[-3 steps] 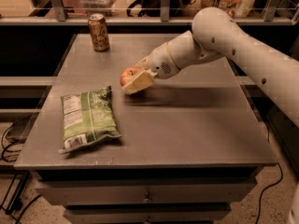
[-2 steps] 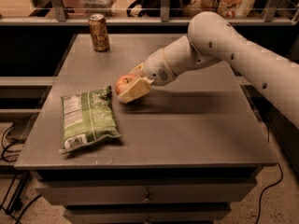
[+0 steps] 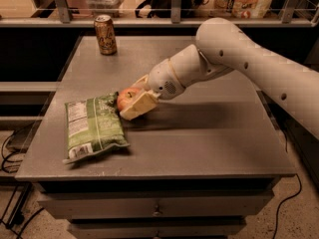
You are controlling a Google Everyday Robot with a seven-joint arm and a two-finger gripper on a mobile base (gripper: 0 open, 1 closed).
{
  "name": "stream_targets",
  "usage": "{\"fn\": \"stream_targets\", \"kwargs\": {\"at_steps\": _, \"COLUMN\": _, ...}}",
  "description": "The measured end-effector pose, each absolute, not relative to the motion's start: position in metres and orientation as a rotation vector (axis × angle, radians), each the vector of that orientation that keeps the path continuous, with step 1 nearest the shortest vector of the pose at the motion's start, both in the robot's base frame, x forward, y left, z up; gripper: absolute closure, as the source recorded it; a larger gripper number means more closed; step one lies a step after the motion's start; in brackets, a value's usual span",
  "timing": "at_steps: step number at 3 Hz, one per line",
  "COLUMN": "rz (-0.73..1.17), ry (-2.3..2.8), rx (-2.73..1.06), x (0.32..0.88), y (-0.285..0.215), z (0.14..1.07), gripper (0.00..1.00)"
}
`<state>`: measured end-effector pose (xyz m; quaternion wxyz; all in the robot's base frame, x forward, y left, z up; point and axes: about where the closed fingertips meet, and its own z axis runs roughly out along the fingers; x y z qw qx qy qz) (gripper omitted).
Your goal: Move apple near green jalapeno chip bag
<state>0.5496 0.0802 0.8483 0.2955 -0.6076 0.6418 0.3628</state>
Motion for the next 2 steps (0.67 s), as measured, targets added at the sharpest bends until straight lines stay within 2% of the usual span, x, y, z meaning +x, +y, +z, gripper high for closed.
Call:
{"fn": "stream_targets", "kwargs": {"at_steps": 1, "rz": 0.987, "ry": 1.685, "rx": -1.629, "x": 0.5376, "y": 0.0810, "z": 0.8507, "gripper": 0.12}}
{"fn": "stream_targets", "kwargs": {"at_steps": 2, "rz": 0.989, "ry": 1.683, "rx": -1.632, "x": 0.5368, "y": 0.0827, "z": 0.8503, "gripper": 0.00}}
